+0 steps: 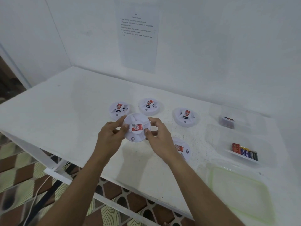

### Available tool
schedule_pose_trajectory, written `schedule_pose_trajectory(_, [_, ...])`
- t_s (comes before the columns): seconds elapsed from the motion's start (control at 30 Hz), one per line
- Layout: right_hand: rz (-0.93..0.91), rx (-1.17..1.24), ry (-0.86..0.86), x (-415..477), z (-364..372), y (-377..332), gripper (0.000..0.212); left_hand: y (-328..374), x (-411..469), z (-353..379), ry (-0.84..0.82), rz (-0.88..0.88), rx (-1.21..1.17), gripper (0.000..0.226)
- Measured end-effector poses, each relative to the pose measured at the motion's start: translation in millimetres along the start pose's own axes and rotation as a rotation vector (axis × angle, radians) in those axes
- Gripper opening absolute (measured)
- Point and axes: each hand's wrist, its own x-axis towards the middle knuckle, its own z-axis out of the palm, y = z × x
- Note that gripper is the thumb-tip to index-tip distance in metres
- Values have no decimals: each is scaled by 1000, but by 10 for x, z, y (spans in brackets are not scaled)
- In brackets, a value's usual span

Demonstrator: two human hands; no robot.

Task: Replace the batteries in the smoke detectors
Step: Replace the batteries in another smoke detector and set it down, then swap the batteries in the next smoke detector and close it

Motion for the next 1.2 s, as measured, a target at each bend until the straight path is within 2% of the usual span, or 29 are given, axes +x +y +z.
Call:
schedule_pose_trajectory(0.1, [24, -51, -43, 42, 6, -1, 34, -35, -5, -11, 13, -20, 99, 34])
schedule_pose_trajectory(0.23, [89, -195, -123, 99, 75, 28, 38, -151, 81, -68, -67, -88, 146, 35])
schedule_pose_trajectory(0.37, [191, -240, -176, 111, 206, 61, 33, -217, 173, -79, -128, -114, 274, 33])
schedule_pose_trajectory(0.5, [278, -266, -137, 138, 306, 82, 43, -183, 178, -4, -200, -36, 406, 30])
schedule_pose_trajectory(0.63, [314, -258, -119, 148, 328, 60, 38, -199, 229, 32, -261, 70, 566, 31])
schedule_pose_trajectory(0.77, [289, -260, -110, 185, 304, 76, 58, -314, 318, -38, -224, 53, 559, 32])
schedule_pose_trajectory(0.87, [232, -260, -62, 252, 300, 79, 58, -450, 403, -169, -44, 80, 573, 33])
schedule_pose_trajectory(0.93, [197, -262, -19, 333, 300, 53, 55, -533, 501, -260, 10, 93, 671, 42])
schedule_pose_trajectory(1.03, [135, -314, 41, 529, 306, 0, 50, -616, 629, -333, -57, 50, 851, 55])
schedule_pose_trajectory(1.2, [48, -462, 117, 1005, 320, -49, 48, -731, 671, -356, -86, 130, 966, 69])
